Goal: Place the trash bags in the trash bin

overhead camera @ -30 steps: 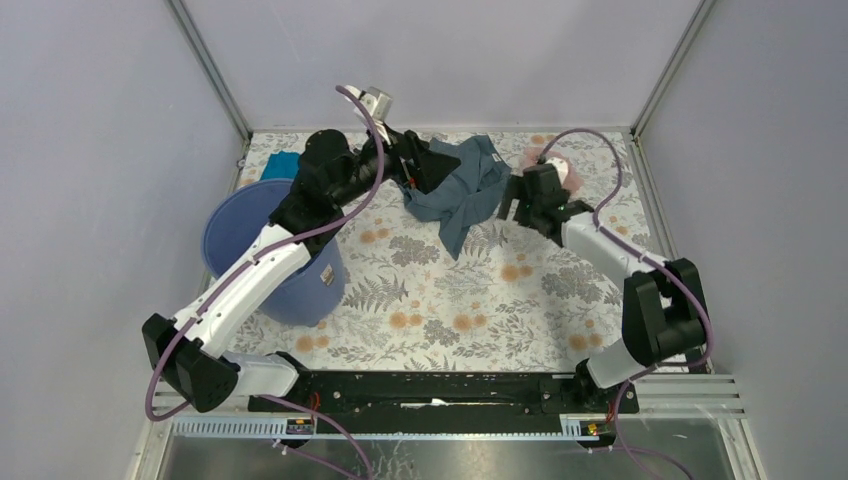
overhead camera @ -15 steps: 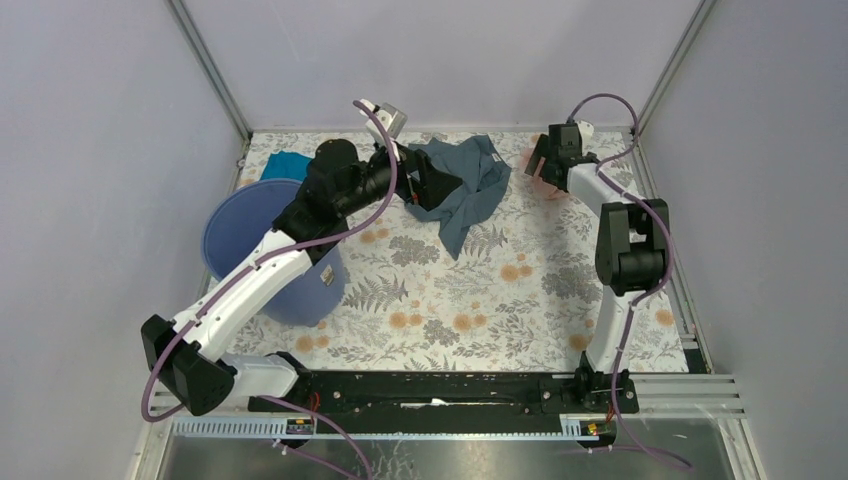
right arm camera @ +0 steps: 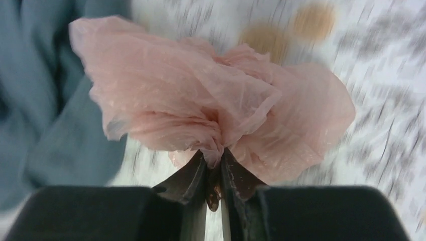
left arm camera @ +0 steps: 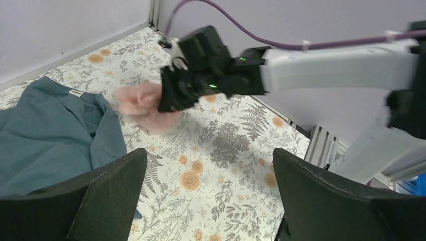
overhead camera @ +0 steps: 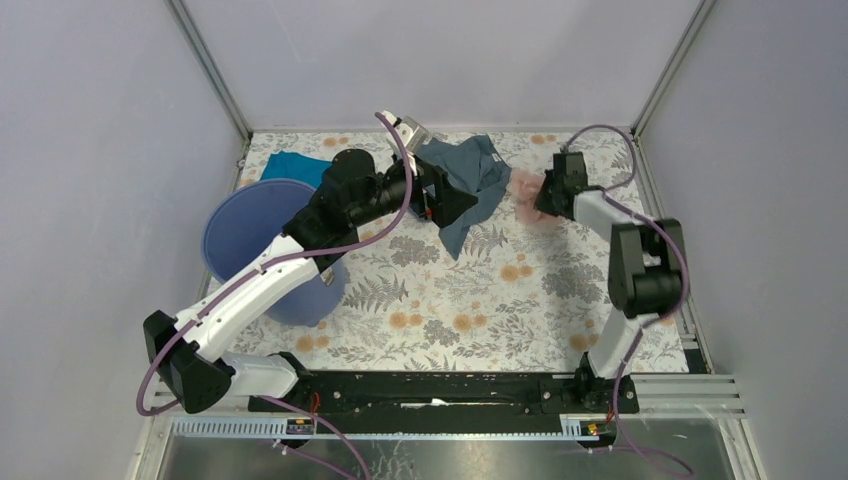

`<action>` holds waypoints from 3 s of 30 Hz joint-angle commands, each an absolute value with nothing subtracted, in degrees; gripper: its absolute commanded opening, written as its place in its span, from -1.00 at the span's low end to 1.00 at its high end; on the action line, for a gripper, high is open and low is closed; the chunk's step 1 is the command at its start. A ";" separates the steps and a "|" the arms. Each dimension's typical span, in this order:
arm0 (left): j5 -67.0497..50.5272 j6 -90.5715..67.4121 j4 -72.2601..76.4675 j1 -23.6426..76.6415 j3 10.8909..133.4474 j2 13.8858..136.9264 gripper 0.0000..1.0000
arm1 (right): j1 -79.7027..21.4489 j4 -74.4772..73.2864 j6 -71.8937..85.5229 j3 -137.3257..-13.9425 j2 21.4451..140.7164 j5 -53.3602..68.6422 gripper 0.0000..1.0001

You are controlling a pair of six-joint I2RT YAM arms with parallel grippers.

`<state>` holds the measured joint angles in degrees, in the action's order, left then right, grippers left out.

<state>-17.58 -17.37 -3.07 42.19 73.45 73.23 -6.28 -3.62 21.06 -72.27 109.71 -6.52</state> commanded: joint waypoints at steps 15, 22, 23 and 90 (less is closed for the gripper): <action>-22.98 -27.02 3.12 43.87 71.92 72.28 0.98 | -14.15 -19.32 28.06 -40.99 58.05 41.06 -0.64; -13.22 -18.26 -7.31 50.02 75.37 76.15 0.98 | -14.15 -15.19 30.00 -44.37 57.32 49.10 -0.61; -13.56 -18.81 -8.37 50.01 75.43 76.80 0.98 | -14.15 -14.80 29.77 -44.72 57.12 49.61 -0.61; -8.07 -28.15 -15.52 44.08 73.34 82.07 -1.00 | -36.30 49.80 47.18 -21.29 65.55 6.69 0.49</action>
